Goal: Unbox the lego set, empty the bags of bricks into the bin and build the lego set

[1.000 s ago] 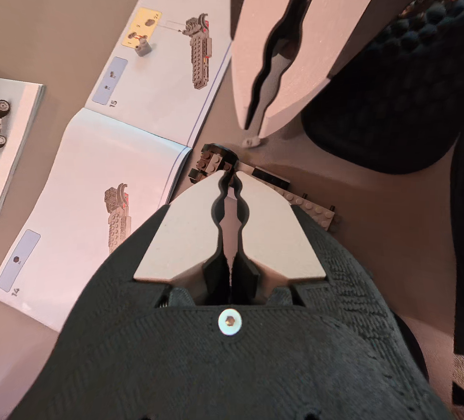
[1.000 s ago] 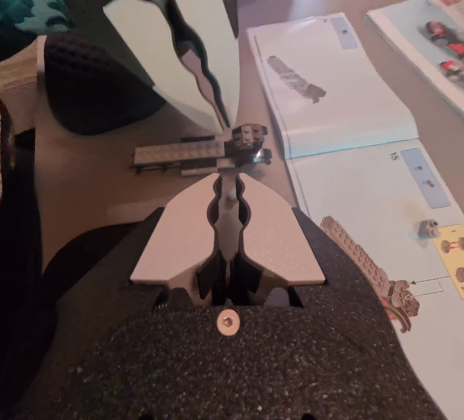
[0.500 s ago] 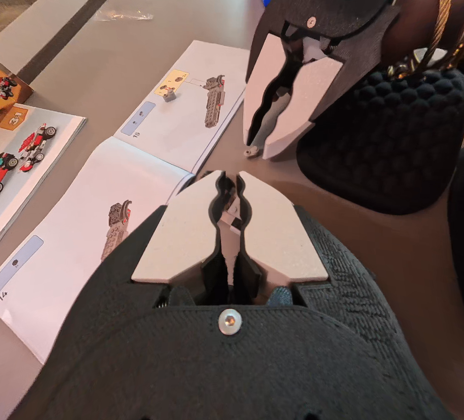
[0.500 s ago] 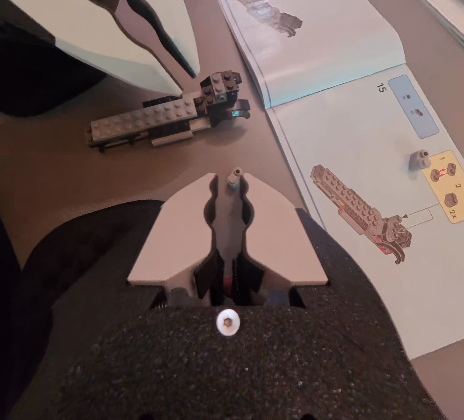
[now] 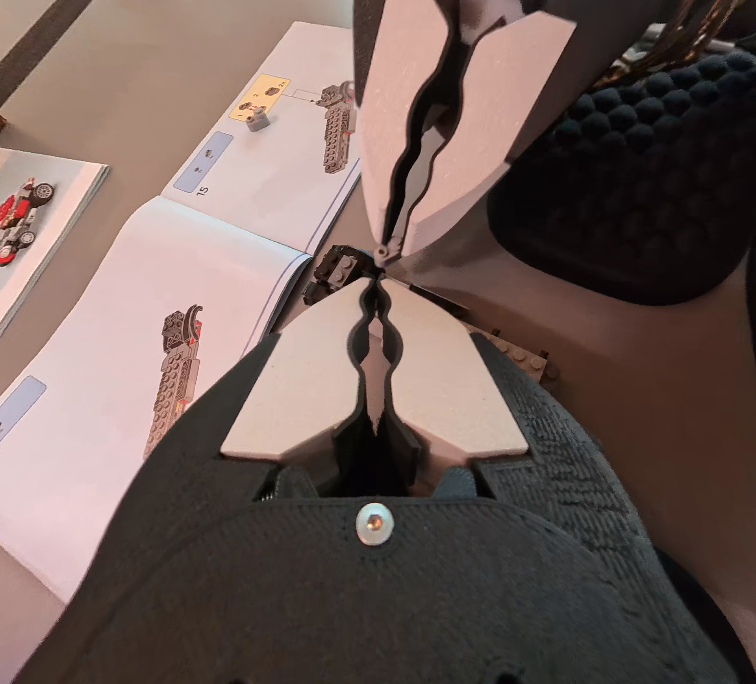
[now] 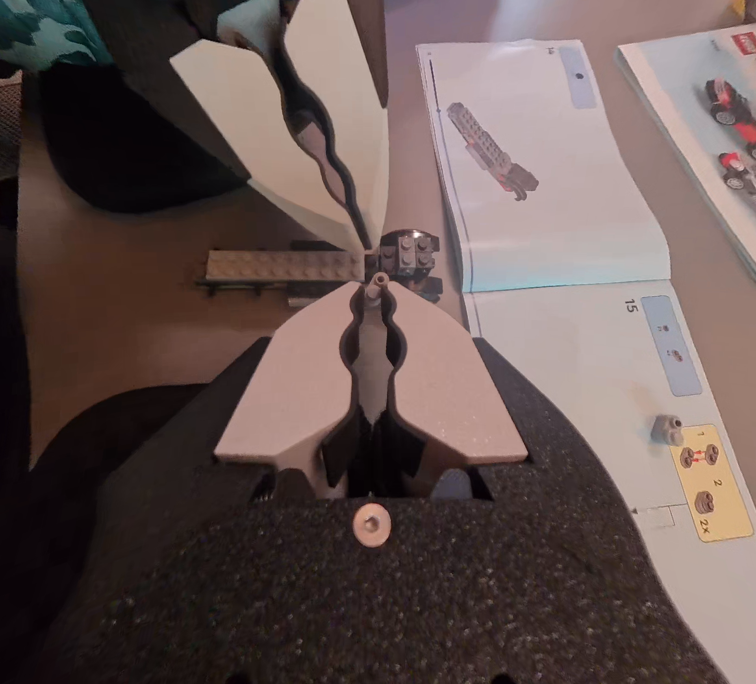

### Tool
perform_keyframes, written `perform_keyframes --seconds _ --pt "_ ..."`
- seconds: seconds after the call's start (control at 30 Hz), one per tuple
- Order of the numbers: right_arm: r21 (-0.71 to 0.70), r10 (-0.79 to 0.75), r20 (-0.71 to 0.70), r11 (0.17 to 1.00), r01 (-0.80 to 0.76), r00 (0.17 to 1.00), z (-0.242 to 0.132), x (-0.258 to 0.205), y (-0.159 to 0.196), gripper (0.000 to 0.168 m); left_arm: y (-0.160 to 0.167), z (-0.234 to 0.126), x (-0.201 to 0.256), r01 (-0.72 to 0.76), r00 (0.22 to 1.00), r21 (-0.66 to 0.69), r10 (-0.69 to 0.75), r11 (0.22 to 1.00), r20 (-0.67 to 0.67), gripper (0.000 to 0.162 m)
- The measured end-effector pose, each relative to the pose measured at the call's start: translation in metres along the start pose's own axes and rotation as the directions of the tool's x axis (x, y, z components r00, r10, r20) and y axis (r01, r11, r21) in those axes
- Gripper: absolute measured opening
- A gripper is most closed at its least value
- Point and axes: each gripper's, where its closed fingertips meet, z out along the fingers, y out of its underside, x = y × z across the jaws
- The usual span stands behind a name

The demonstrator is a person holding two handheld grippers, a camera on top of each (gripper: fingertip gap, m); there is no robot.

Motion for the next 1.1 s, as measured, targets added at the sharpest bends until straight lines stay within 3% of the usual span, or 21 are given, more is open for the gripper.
perform_keyframes --seconds 0.03,0.27,0.43,0.6,0.8,1.1 --pt "0.005 0.005 0.012 1.0 -0.005 1.0 0.002 -0.001 -0.002 0.007 0.0 0.0 -0.001 -0.002 1.0 0.0 0.002 1.0 0.005 0.0" --pt "0.047 -0.057 0.108 0.998 0.052 0.993 -0.002 -0.011 -0.013 0.007 -0.001 -0.001 0.004 -0.141 0.989 0.003 0.141 0.99 -0.05 0.016" --pt "0.079 -0.168 0.158 0.984 0.157 0.973 -0.009 -0.019 -0.018 0.007 -0.01 -0.005 0.017 -0.212 0.967 0.069 0.219 0.975 -0.128 0.013" --pt "0.104 -0.222 0.172 0.973 0.206 0.96 -0.014 -0.023 -0.02 0.008 -0.015 -0.006 0.023 -0.173 0.97 0.111 0.189 0.979 -0.155 0.01" --pt "0.235 -0.073 0.127 0.971 0.042 0.989 -0.023 -0.014 -0.03 0.018 -0.023 -0.012 0.011 -0.032 0.992 0.171 0.053 0.985 -0.118 0.009" --pt "0.255 -0.068 0.083 0.966 0.045 0.994 -0.015 -0.013 -0.026 0.008 -0.022 -0.011 0.012 -0.037 0.992 0.157 0.055 0.987 -0.11 0.009"
